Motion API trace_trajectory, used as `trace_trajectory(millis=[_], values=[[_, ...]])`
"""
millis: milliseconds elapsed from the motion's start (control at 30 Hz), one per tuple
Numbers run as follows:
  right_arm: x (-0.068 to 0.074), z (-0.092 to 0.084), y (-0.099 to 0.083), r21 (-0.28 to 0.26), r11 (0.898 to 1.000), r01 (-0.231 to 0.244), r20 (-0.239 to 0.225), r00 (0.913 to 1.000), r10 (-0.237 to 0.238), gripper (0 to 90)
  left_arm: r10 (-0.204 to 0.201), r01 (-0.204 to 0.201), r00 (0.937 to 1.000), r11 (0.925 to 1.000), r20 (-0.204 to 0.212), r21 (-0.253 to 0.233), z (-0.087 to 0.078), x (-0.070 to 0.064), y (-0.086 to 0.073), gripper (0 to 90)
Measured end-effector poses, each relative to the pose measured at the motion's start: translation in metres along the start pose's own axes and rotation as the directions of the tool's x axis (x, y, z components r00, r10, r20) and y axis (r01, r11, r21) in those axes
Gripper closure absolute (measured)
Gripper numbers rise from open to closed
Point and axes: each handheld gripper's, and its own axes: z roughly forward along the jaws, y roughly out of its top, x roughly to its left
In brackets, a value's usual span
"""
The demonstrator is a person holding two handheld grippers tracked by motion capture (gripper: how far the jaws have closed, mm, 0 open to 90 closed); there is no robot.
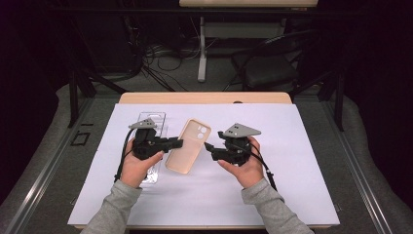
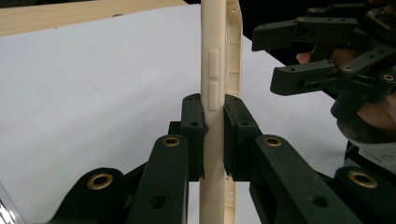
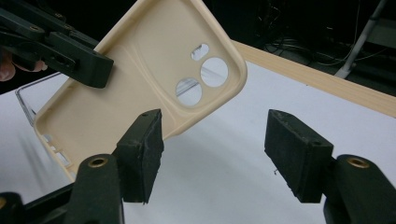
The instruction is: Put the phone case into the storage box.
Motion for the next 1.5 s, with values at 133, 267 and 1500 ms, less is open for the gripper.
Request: trace_trajectory(millis=[133, 267, 1500], values=[[-0.002, 0.000, 0.000, -0.002, 1.000, -0.025, -0.022, 0.9995, 0.025, 36.7, -0.004, 0.004, 1.0000, 0.9998, 0.002, -0.017, -0.001, 0.000, 0.000, 80.4], [-0.005, 0.000, -0.001, -0.006, 0.998, -0.060, -0.051, 0.9969, 0.059, 36.5, -0.005, 0.005, 1.0000, 0.9995, 0.003, -0.031, -0.002, 0.000, -0.001, 80.4], [-0.014, 0.010, -0.011, 0.036, 0.948, -0.316, -0.288, 0.9051, 0.313, 41.1, -0.036, 0.051, 0.9959, 0.9804, 0.083, -0.190, 0.001, -0.005, -0.008, 80.5]])
